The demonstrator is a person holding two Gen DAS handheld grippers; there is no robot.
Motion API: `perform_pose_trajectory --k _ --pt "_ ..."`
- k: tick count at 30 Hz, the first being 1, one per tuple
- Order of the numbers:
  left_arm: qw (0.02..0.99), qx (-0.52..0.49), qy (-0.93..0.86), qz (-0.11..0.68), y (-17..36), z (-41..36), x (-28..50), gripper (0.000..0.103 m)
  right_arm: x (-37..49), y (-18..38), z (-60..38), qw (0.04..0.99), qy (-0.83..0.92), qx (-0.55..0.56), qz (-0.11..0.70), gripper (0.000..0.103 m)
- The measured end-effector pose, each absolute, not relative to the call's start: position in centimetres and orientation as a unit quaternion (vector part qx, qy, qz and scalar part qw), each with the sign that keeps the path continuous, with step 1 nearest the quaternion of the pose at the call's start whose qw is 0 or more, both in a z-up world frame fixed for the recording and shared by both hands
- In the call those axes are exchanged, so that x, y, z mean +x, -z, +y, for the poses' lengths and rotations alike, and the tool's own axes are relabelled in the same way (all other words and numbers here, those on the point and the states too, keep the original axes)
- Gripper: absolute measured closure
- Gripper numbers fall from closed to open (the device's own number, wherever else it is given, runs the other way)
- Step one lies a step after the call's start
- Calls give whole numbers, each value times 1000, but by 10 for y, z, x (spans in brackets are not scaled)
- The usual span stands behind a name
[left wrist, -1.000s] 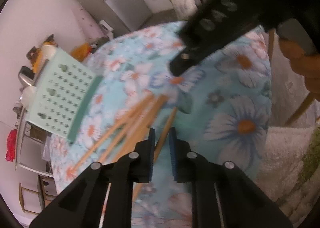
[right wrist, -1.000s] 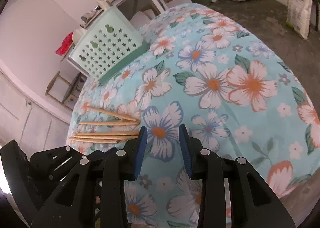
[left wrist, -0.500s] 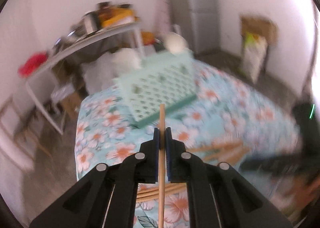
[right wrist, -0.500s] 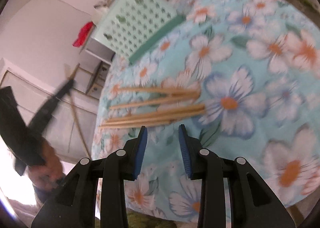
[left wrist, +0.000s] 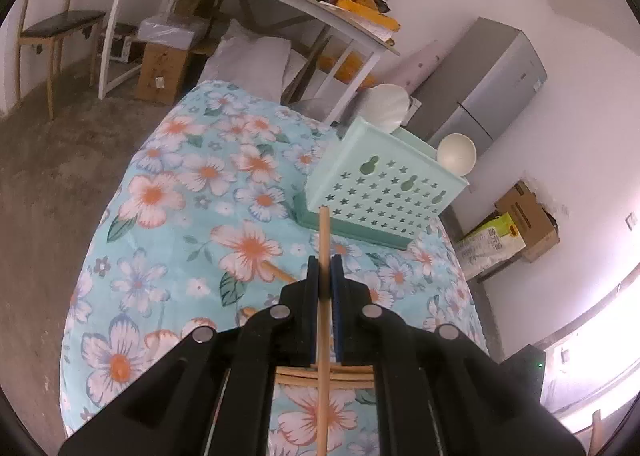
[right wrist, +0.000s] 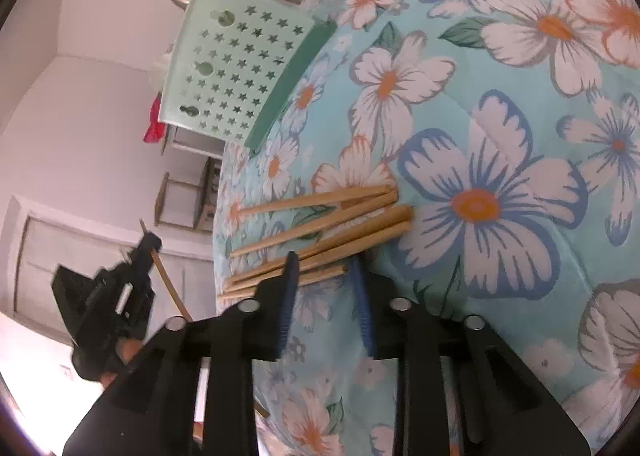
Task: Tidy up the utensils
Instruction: 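Grasp one wooden chopstick with the left gripper while the right gripper grasps another, then lift the chopsticks with both grippers and carry them toward the holder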
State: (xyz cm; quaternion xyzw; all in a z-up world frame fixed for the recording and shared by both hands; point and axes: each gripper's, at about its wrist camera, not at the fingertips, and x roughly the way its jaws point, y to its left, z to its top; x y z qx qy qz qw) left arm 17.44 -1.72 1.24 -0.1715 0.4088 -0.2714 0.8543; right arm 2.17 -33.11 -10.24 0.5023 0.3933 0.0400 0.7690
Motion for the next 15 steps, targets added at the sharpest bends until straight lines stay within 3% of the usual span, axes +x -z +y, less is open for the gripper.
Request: perform_pose_trajectory --k 8,15 --pt "858 -179 259 406 -12 -7 175 98 6 90 -331 770 -52 506 385 94" --pt "863 -170 254 402 -19 -2 177 98 -8 27 -336 843 -22 429 323 103"
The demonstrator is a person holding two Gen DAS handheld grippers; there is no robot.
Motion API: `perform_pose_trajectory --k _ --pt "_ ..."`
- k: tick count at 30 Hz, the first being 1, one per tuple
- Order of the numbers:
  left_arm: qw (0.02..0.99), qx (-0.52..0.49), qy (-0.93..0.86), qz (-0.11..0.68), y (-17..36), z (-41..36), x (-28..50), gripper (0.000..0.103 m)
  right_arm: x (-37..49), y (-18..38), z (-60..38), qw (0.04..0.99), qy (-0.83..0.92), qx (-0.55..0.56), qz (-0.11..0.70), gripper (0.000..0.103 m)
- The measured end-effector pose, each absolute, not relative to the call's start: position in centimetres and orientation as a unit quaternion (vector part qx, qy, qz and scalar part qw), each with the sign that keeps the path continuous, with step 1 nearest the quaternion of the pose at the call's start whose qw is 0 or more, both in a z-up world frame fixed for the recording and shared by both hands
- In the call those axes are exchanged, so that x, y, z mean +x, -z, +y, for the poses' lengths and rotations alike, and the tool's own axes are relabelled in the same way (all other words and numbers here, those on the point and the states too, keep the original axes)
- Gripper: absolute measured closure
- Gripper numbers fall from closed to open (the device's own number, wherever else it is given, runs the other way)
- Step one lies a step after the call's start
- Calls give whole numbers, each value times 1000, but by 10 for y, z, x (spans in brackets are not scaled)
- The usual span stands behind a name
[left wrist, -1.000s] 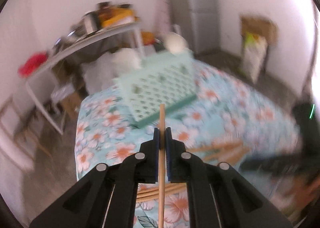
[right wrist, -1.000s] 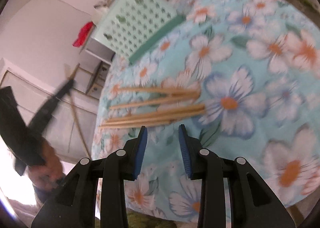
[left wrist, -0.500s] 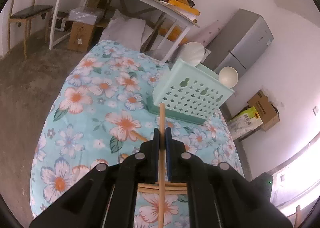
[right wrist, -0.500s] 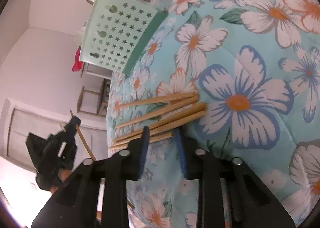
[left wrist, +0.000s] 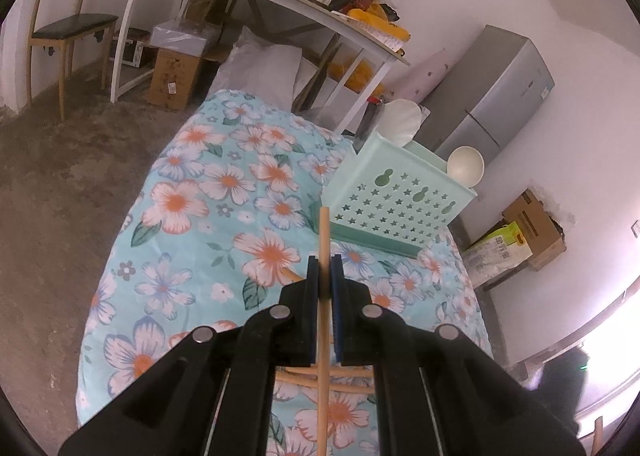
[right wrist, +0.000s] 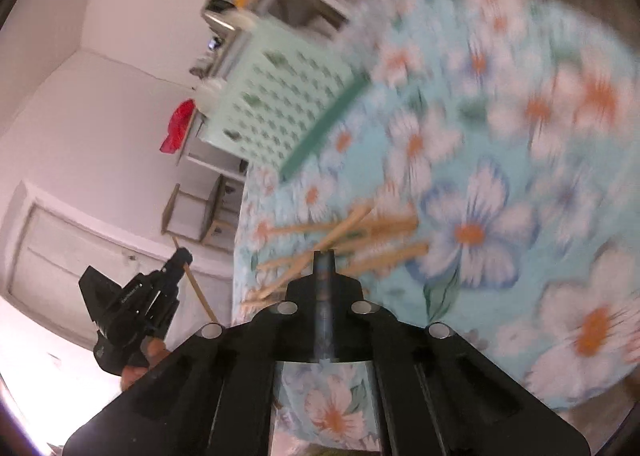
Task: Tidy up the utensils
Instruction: 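Lift the chopsticks with both grippers and carry them toward the holder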
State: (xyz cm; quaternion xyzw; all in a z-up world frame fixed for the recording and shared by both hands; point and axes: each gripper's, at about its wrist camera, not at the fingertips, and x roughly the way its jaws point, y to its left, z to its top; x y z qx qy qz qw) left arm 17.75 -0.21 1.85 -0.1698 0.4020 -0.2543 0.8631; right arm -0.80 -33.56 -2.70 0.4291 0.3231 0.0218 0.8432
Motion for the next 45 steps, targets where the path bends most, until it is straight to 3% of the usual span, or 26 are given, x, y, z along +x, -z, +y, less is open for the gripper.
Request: perform_pose_trajectory --k 4,9,12,15,18,23,28,39,45 --pt "864 -170 254 401 -19 -2 177 98 -9 9 -342 865 -15 404 297 103" --pt "863 -170 255 403 -20 -2 177 98 0 30 -351 835 -21 435 336 103" --pt "863 -169 254 403 -21 -2 177 98 -1 50 -365 804 -7 475 357 97" --pt "863 -168 254 403 -20 -1 177 98 -4 72 -383 768 -5 527 365 78" --pt "862 -168 253 406 -20 0 177 98 4 88 -392 741 -10 562 368 75" --pt "861 -166 253 408 -17 1 173 98 19 109 -395 719 -9 590 368 79" --pt "861 -166 254 408 -18 0 173 98 28 113 -396 720 1 594 359 93" --pt "861 -162 256 409 -20 2 170 98 29 106 -407 725 0 603 332 95" --pt "867 -143 277 388 -42 -4 175 98 23 54 -408 790 3 539 291 98"
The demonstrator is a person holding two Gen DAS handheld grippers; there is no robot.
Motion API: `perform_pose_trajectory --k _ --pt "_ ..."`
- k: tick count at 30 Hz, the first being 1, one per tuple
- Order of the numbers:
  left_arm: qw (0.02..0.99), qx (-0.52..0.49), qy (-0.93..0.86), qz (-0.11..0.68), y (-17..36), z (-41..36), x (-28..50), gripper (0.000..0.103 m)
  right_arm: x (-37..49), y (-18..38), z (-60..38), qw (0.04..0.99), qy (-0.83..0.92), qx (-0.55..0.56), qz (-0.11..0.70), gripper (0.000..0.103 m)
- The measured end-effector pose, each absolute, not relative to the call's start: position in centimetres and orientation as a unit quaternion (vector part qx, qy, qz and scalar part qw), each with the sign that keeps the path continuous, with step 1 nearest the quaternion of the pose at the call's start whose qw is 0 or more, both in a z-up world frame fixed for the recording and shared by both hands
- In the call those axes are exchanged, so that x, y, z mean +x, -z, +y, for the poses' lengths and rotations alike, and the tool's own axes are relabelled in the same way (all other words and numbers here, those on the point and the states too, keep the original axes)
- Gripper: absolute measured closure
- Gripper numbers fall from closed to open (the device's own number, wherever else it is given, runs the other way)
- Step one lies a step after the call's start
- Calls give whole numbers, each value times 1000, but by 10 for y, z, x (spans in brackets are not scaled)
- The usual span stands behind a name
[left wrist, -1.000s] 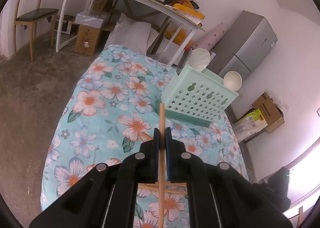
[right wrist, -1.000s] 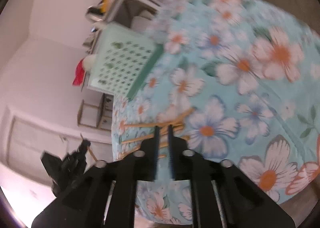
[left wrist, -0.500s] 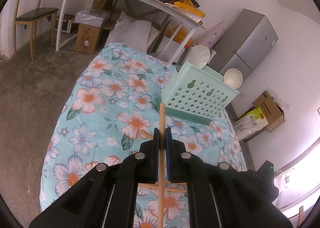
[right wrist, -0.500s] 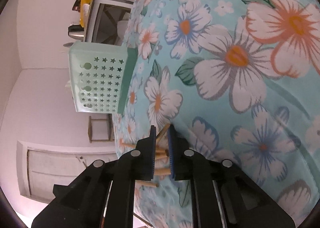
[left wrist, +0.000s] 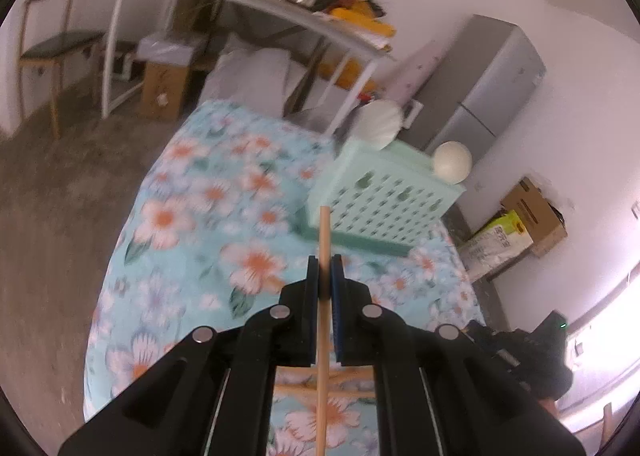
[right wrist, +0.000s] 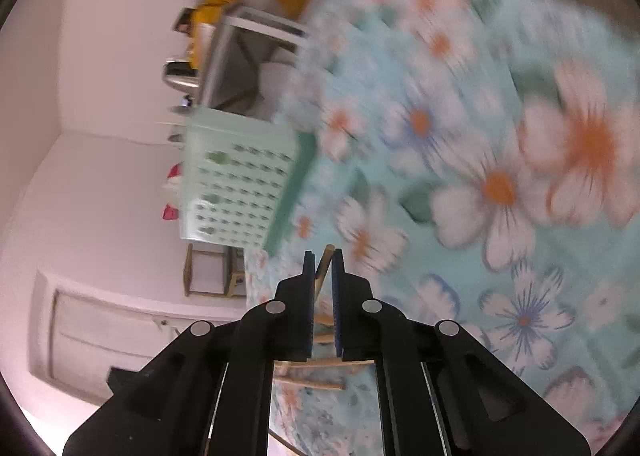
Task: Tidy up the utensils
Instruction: 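Lift the chopsticks with both grippers and carry them toward the holder, then lower the chopstick into the holder and open the left gripper while the right gripper holds its chopstick above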
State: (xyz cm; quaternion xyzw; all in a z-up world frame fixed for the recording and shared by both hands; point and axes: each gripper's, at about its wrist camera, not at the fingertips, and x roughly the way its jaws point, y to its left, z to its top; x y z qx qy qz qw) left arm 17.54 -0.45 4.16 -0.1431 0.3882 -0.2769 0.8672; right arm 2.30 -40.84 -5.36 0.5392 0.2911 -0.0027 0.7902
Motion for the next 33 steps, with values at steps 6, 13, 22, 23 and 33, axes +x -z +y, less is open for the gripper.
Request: perform_pose_trajectory --k 6,13,22,23,33 --pt "885 -126 315 319 -105 -32 195 98 3 -28 -399 880 18 419 223 100" --pt "911 -136 331 204 -186 -69 230 98 -13 -65 -389 916 35 351 191 100" --pt "942 -115 288 130 -218 -124 289 98 -16 -70 -389 924 25 331 189 100" --pt "942 -117 285 134 -214 -130 296 98 -16 -70 -389 925 24 329 189 100" --pt "935 -90 276 203 -143 -157 321 97 -19 -72 -389 931 25 313 183 100"
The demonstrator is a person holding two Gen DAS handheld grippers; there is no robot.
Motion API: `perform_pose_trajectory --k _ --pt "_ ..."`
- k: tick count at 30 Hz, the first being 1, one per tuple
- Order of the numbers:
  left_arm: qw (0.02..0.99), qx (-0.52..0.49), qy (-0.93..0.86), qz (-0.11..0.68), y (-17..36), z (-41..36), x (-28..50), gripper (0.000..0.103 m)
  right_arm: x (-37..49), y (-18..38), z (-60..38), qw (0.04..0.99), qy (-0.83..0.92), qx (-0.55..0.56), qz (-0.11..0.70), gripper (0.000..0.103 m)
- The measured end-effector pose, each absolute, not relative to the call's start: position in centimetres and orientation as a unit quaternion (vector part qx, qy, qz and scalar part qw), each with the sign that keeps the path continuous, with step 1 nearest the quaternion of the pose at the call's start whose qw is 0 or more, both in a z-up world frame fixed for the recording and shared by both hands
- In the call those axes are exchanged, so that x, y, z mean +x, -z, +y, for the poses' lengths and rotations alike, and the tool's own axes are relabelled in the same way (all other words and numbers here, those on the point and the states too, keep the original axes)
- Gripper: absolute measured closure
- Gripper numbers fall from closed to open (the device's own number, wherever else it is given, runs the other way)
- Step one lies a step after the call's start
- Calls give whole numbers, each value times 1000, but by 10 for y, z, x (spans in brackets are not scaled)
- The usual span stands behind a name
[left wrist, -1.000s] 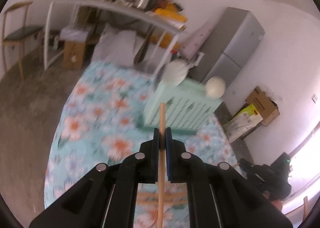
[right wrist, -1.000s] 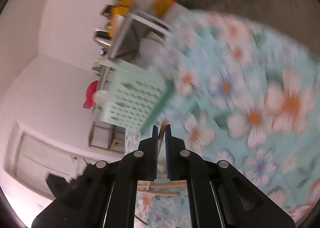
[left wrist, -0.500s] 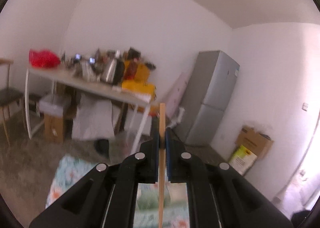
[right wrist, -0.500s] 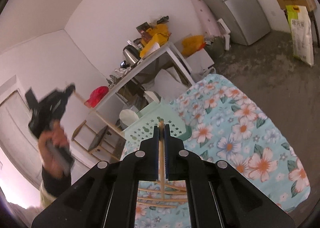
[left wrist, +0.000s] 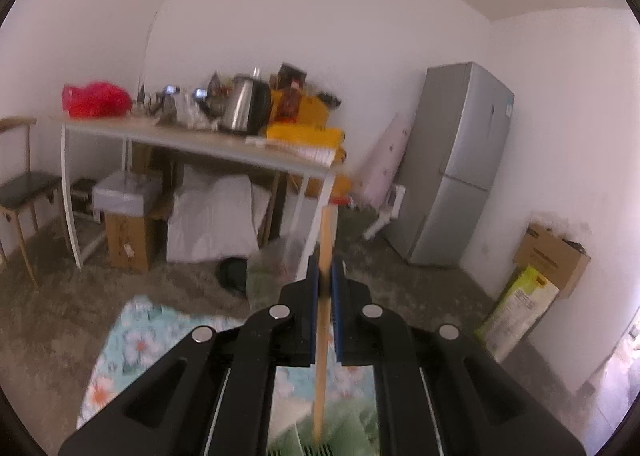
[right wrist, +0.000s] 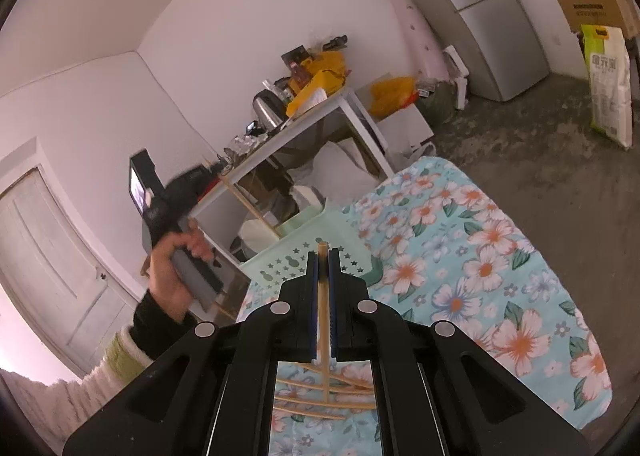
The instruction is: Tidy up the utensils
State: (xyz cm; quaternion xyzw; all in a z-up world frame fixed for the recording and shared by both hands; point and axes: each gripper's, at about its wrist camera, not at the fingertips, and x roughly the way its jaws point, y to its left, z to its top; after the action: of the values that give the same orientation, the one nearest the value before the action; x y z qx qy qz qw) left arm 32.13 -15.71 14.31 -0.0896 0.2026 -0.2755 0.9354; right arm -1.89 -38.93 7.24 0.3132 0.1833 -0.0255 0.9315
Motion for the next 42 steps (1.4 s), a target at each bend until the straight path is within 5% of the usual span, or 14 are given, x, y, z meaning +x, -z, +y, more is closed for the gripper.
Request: perform_pose_trajectory --k 17,26,39,42 --pt "924 -99 317 190 -152 -88 222 54 0 -152 -380 971 -1 218 103 100" --pt "917 -46 291 268 -88 -58 174 39 64 -212 -358 990 -21 136 40 100" --pt "898 -25 270 347 -15 -45 122 18 152 -148 -317 992 -5 71 108 99" --pt "903 -26 266 338 -14 -43 117 11 134 -138 -323 989 -5 92 118 91"
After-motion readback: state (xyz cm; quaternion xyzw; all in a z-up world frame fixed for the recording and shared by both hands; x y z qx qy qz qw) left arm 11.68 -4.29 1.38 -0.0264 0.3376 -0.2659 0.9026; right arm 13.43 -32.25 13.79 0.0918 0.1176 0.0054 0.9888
